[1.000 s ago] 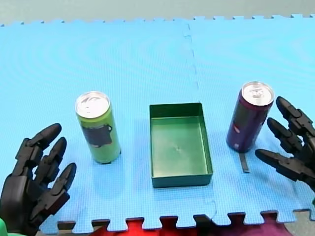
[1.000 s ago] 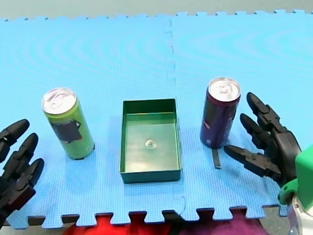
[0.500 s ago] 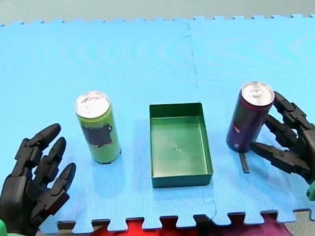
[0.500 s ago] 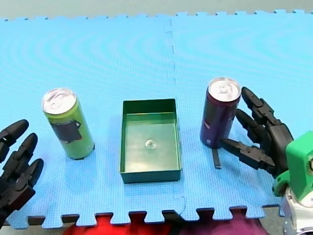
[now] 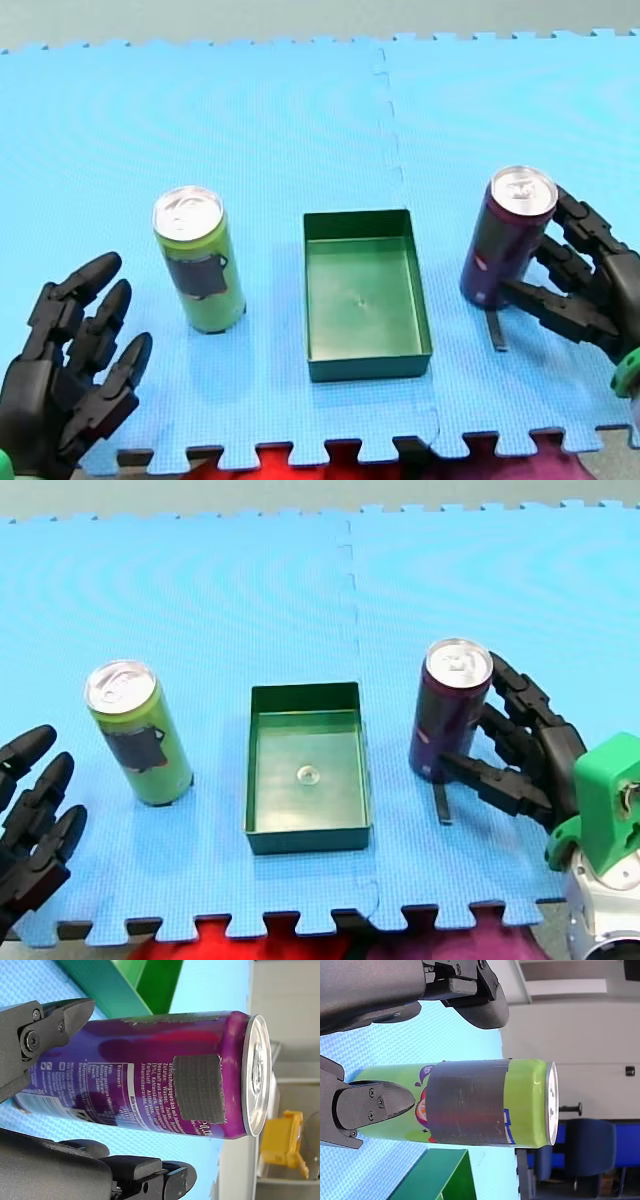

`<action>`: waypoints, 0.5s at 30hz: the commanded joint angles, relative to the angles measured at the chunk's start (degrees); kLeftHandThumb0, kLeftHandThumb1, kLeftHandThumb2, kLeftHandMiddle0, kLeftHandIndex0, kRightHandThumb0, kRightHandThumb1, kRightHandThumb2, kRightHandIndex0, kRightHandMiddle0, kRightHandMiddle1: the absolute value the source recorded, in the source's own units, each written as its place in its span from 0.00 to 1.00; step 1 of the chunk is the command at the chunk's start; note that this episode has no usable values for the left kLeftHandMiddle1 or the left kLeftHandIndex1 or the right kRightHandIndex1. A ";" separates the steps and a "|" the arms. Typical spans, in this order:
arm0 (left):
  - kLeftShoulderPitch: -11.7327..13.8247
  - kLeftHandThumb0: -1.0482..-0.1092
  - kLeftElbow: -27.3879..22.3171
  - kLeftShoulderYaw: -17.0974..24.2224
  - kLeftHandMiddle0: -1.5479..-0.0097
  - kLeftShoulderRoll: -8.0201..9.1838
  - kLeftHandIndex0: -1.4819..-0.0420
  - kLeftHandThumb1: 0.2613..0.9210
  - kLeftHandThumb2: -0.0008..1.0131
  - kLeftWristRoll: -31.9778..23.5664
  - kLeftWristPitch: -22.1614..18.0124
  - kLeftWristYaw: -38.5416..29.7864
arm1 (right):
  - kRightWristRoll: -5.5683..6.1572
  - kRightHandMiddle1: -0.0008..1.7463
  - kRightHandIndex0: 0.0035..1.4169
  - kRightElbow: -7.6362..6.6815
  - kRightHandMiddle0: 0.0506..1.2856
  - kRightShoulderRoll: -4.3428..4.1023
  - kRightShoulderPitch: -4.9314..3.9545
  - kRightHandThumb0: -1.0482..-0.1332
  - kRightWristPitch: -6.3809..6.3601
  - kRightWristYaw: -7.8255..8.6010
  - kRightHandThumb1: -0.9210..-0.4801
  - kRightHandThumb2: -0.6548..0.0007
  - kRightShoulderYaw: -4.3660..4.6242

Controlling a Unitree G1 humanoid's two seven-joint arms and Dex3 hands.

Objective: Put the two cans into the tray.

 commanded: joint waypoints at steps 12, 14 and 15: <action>0.59 0.00 -1.32 -0.12 0.83 0.16 0.98 1.00 0.45 0.25 -0.10 0.68 | 0.07 0.01 0.20 2.30 0.16 0.10 -1.70 0.00 -0.15 0.62 0.29 0.99 -0.35; 0.69 0.00 -1.54 -0.16 0.83 0.18 0.98 1.00 0.45 0.18 0.08 0.65 | 0.08 0.01 0.20 2.43 0.16 0.10 -1.80 0.00 -0.27 0.80 0.29 0.99 -0.39; 0.73 0.00 -1.64 -0.17 0.83 0.19 0.98 1.00 0.45 0.14 0.18 0.65 | 0.10 0.01 0.20 2.47 0.17 0.10 -1.85 0.00 -0.32 0.89 0.29 0.99 -0.41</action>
